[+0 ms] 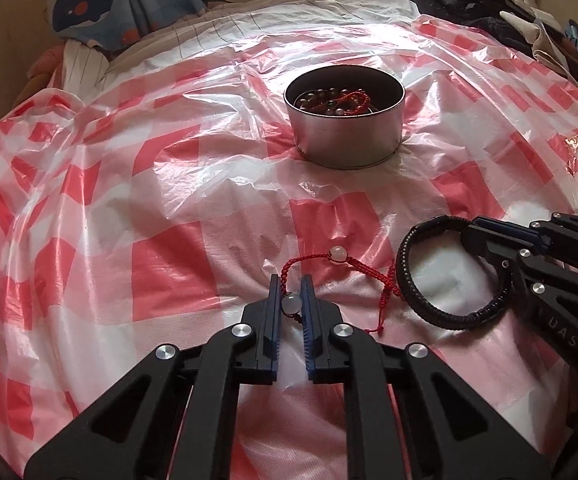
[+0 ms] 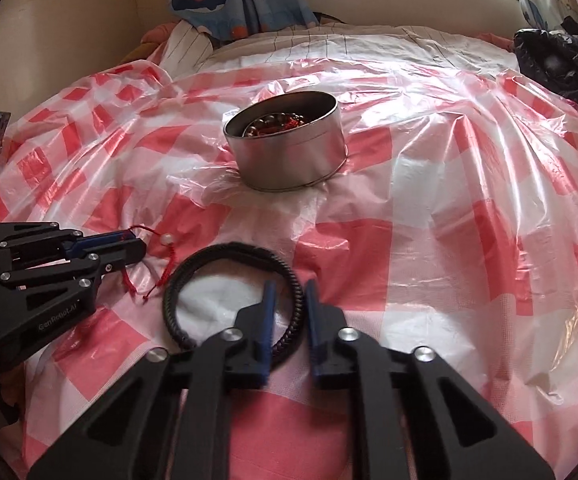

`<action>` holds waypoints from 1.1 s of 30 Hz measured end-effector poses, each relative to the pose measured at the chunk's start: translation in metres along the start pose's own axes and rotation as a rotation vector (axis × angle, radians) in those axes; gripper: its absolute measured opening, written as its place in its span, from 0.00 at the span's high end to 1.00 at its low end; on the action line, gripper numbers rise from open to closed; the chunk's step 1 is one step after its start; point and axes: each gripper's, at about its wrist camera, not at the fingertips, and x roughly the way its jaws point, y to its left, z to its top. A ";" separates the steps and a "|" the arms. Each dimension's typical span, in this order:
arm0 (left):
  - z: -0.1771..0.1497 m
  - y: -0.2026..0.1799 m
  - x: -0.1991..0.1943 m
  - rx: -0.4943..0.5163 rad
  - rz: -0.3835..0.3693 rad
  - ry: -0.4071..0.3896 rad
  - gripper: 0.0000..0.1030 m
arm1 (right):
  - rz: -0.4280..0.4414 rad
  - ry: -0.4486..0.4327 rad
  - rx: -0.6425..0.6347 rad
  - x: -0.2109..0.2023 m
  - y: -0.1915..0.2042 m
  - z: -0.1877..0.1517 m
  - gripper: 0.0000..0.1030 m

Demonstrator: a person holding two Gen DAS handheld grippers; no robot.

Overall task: Organize jewelry
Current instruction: 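Lift and carry both bracelets toward the tin with both tools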

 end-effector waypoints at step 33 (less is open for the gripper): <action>0.008 0.023 -0.024 -0.136 -0.036 -0.129 0.92 | 0.020 -0.155 0.058 -0.028 -0.010 0.006 0.91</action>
